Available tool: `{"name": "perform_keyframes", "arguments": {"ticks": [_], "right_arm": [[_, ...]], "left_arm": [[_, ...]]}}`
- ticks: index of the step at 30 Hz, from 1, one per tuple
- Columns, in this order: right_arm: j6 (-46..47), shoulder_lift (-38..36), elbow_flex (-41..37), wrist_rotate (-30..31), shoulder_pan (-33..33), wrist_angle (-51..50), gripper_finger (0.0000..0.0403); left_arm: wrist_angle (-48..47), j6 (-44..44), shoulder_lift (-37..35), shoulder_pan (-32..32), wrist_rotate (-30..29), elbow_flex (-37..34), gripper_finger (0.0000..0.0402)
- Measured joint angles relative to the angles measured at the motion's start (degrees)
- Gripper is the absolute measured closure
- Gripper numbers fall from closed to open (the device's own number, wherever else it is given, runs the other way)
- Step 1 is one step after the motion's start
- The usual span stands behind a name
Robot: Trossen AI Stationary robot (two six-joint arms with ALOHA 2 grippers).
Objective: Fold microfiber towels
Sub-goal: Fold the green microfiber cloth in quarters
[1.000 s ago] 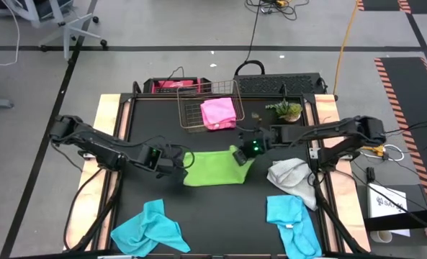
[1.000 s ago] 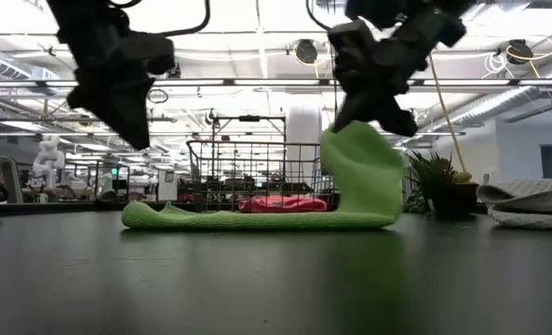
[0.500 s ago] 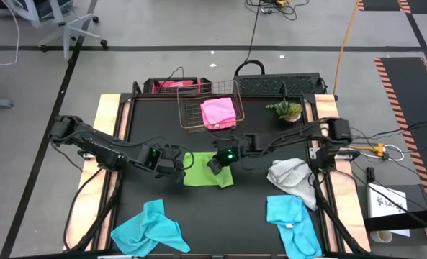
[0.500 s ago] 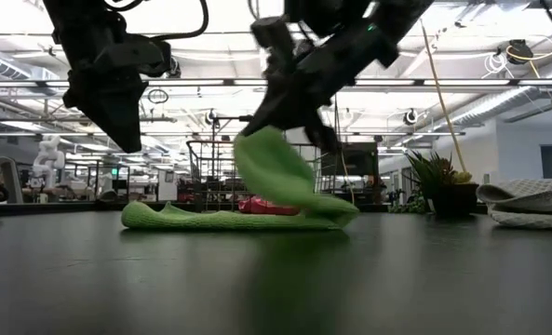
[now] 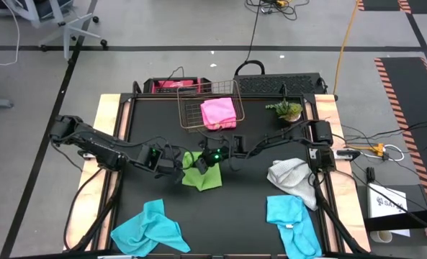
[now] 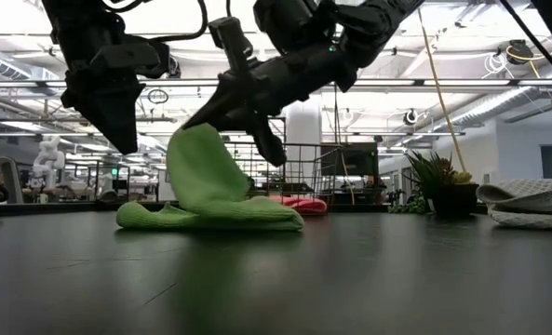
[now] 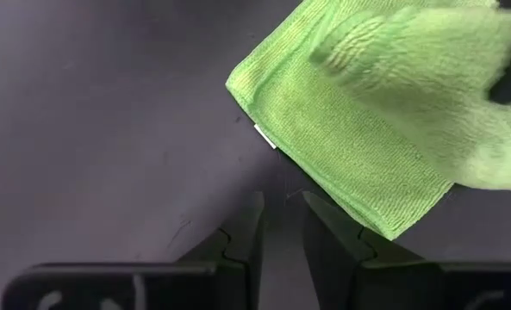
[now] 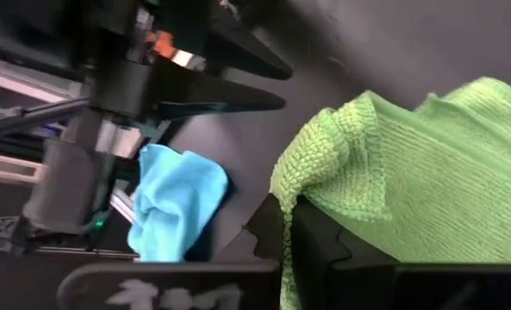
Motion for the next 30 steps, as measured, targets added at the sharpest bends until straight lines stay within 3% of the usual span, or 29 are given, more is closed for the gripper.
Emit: {"name": "perform_keyframes", "arguments": {"ticks": [6, 19, 25, 30], "right_arm": [[-2.56, -0.01, -0.02, 0.28, -0.19, 0.16, 0.0379], [-5.82, -0.01, -0.07, -0.61, -0.22, 3.09, 0.0257], [-6.38, -1.09, -0.11, -13.97, 0.57, -3.3, 0.0264], [-15.32, -2.48, -0.11, -16.39, 2.44, -18.47, 0.031]], "left_arm": [[-0.02, -0.09, 0.0, 0.0, 0.13, 0.0, 0.0321], [-0.02, -1.57, 0.0, 0.0, 0.57, 0.0, 0.0321], [0.11, -1.84, 0.0, 0.0, 0.79, 0.0, 0.0321], [0.88, -2.7, 0.0, 0.0, 0.77, 0.0, 0.0321]]}}
